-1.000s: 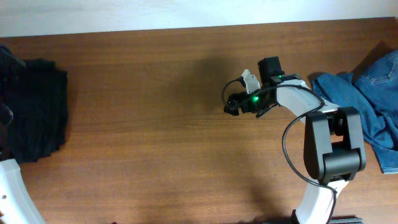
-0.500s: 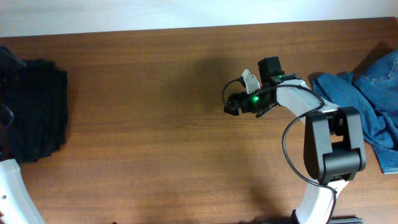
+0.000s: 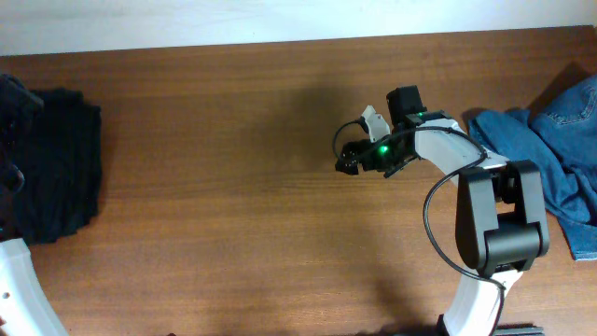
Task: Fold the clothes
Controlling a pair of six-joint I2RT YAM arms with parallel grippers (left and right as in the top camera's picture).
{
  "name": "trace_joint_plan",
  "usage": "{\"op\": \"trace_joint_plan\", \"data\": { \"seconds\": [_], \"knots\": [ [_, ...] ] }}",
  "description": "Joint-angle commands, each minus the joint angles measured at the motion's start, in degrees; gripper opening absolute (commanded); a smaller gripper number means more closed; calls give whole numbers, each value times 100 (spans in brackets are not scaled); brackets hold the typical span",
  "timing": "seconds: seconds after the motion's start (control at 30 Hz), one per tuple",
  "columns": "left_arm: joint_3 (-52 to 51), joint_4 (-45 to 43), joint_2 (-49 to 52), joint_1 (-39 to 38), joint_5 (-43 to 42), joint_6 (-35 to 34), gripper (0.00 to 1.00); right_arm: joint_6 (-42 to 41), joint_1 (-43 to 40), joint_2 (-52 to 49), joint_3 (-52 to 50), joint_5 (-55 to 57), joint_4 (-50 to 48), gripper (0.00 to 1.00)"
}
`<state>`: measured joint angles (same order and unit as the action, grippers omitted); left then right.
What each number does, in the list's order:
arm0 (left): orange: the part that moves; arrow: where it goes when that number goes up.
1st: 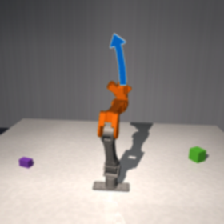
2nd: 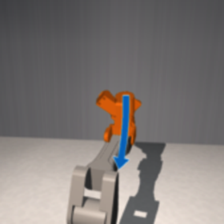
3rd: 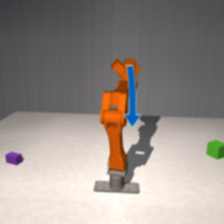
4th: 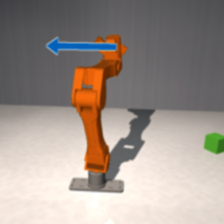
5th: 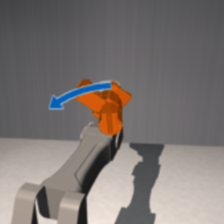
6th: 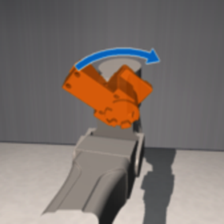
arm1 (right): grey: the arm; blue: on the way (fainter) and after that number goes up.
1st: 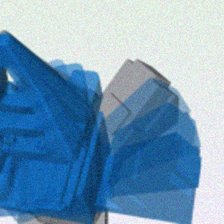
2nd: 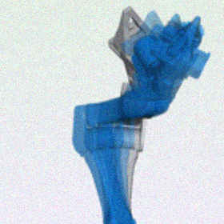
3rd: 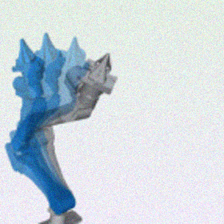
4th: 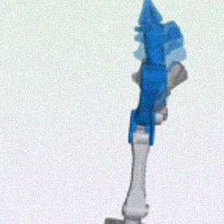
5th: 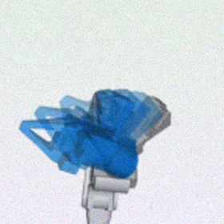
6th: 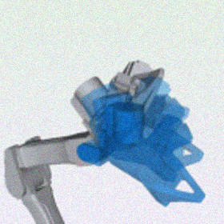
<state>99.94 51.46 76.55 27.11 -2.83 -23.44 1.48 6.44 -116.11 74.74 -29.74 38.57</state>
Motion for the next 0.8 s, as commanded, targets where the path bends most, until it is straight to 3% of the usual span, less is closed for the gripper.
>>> {"op": "trace_joint_plan", "data": {
  "seconds": [0.0,0.77],
  "knots": [
    [-26,92,-2,-11,-63,-35,99,-219,133,-651,-468,345,245,99],
    [-26,138,-2,-7,-63,-33,99,-219,133,-649,-468,345,262,99]
  ]
}}
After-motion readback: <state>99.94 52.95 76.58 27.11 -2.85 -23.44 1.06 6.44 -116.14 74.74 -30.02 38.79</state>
